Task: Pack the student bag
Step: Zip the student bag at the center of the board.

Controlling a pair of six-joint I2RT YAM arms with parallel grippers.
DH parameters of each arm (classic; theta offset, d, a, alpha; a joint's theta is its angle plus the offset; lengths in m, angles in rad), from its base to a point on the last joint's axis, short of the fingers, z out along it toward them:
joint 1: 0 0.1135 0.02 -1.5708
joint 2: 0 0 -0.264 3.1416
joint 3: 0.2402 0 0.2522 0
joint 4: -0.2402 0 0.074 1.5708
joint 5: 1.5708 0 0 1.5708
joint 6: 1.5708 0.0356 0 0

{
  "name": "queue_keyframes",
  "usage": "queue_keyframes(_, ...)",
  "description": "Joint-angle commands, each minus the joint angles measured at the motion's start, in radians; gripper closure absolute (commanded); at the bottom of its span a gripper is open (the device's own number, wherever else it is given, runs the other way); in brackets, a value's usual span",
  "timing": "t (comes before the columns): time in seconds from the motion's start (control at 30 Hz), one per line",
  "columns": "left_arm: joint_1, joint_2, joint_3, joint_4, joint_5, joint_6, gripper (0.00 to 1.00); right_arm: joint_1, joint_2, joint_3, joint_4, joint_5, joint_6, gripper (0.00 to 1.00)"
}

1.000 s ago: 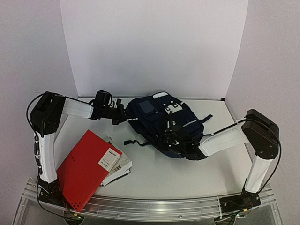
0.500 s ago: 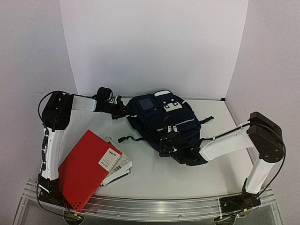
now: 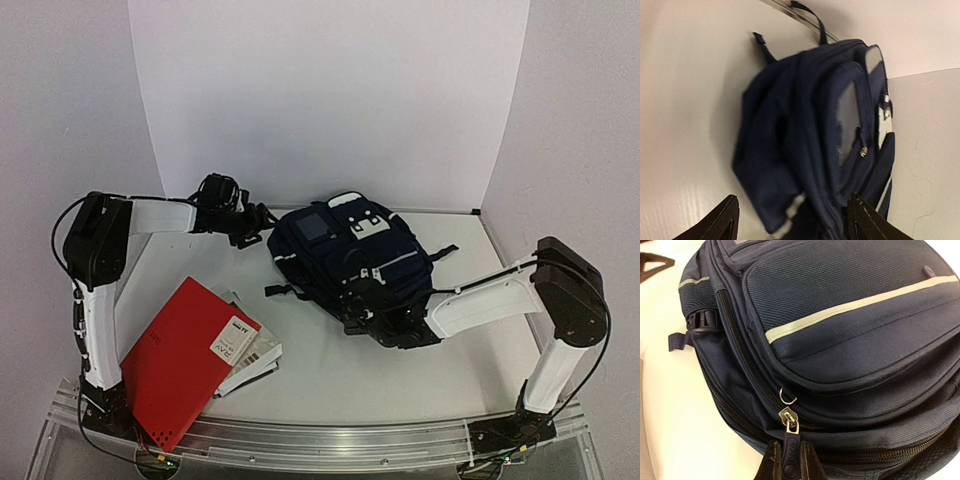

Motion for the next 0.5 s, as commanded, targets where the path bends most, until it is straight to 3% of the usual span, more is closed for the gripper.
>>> queue_keyframes(0.0, -0.129, -0.123, -0.041, -0.010, -0.110, -0.045, 0.25, 0.005, -0.010, 0.051, 0.021, -0.028, 0.004, 1.00)
queue_keyframes(0.47, -0.350, -0.162, -0.247, 0.013, -0.187, -0.343, 0.28, 0.004, -0.015, 0.048, 0.077, -0.059, 0.020, 1.00)
